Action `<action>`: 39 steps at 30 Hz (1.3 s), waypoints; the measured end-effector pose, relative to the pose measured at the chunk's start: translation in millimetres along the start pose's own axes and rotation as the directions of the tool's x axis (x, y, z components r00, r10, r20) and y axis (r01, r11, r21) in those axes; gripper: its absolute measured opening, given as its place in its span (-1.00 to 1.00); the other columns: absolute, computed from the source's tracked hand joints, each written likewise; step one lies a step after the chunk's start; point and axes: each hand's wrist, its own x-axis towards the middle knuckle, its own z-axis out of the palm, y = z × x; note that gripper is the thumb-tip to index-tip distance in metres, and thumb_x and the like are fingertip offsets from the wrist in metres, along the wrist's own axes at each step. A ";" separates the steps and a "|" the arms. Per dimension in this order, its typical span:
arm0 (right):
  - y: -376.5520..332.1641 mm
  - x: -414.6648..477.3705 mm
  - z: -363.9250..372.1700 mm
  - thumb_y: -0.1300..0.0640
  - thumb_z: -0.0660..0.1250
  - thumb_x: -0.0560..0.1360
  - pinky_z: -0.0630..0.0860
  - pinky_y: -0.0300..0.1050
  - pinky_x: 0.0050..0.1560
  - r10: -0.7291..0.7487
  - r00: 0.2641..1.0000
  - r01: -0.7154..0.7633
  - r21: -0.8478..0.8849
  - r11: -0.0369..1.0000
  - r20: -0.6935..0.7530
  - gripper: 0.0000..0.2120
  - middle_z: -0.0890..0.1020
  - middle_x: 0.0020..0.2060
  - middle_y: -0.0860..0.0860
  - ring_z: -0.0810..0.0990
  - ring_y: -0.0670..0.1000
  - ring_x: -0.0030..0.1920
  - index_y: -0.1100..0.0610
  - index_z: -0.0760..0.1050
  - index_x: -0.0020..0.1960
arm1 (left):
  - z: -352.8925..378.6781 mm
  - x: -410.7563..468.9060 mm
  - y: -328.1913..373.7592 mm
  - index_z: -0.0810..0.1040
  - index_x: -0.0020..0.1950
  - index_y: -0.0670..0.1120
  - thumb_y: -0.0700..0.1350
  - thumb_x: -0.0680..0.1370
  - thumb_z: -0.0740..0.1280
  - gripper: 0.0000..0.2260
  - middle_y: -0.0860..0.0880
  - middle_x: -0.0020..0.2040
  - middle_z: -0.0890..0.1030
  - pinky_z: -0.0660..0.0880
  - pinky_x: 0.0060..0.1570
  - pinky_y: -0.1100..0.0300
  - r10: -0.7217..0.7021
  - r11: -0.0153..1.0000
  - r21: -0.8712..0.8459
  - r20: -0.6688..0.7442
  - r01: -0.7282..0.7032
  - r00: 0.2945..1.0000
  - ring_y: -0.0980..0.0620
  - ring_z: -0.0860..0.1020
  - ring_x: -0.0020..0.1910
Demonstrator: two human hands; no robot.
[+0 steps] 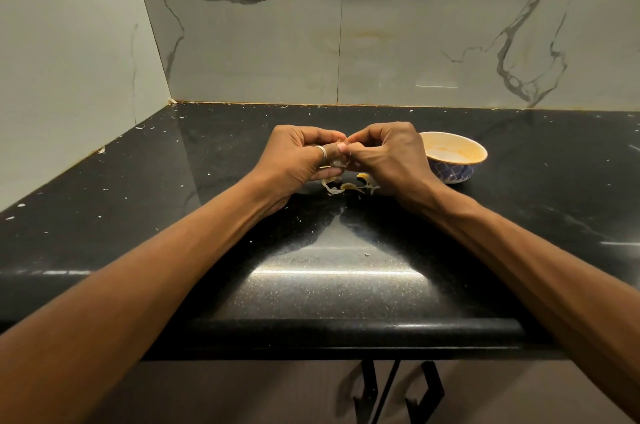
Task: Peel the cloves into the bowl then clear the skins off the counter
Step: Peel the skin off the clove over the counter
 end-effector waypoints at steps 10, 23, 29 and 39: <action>-12.8 -1.7 -3.3 0.35 0.37 0.55 0.68 -0.11 -0.12 0.230 0.968 -0.251 0.482 0.840 0.103 -0.94 0.68 -0.21 0.19 0.71 0.02 -0.24 0.35 0.59 -0.04 | -0.5 4.2 1.0 0.67 -0.04 -0.21 -0.36 0.53 0.40 -0.91 -0.23 -0.02 0.70 0.67 -0.06 0.03 -0.027 0.998 -0.057 -0.077 0.023 0.997 -0.11 0.71 -0.03; -11.8 -2.6 -4.2 0.42 0.43 0.46 0.65 -0.17 -0.07 0.196 0.961 -0.267 0.477 0.837 0.195 -0.92 0.66 -0.20 0.15 0.67 0.03 -0.16 0.31 0.61 -0.08 | 0.0 1.7 0.9 0.67 0.01 -0.23 -0.35 0.55 0.39 -0.90 -0.23 -0.04 0.70 0.68 -0.07 0.06 0.029 0.998 0.065 -0.084 -0.023 0.996 -0.14 0.72 -0.09; -8.6 0.0 -4.4 0.43 0.40 0.48 0.67 -0.15 -0.03 0.210 0.962 -0.268 0.463 0.845 0.173 -0.84 0.68 -0.11 0.23 0.68 0.07 -0.12 0.34 0.62 0.06 | 0.9 2.0 0.4 0.68 0.01 -0.22 -0.34 0.54 0.40 -0.90 -0.22 -0.06 0.70 0.68 -0.06 0.05 0.047 0.994 0.106 -0.097 -0.036 0.994 -0.14 0.72 -0.10; -10.7 0.3 -2.9 0.47 0.32 0.50 0.68 -0.13 -0.06 0.235 0.958 -0.285 0.441 0.851 0.165 -0.82 0.68 -0.11 0.26 0.70 0.11 -0.12 0.27 0.65 -0.07 | -1.1 4.8 -0.2 0.69 0.02 -0.23 -0.32 0.54 0.40 -0.90 -0.19 -0.05 0.70 0.67 -0.16 0.14 0.087 0.988 0.144 -0.180 -0.061 0.980 -0.06 0.71 -0.08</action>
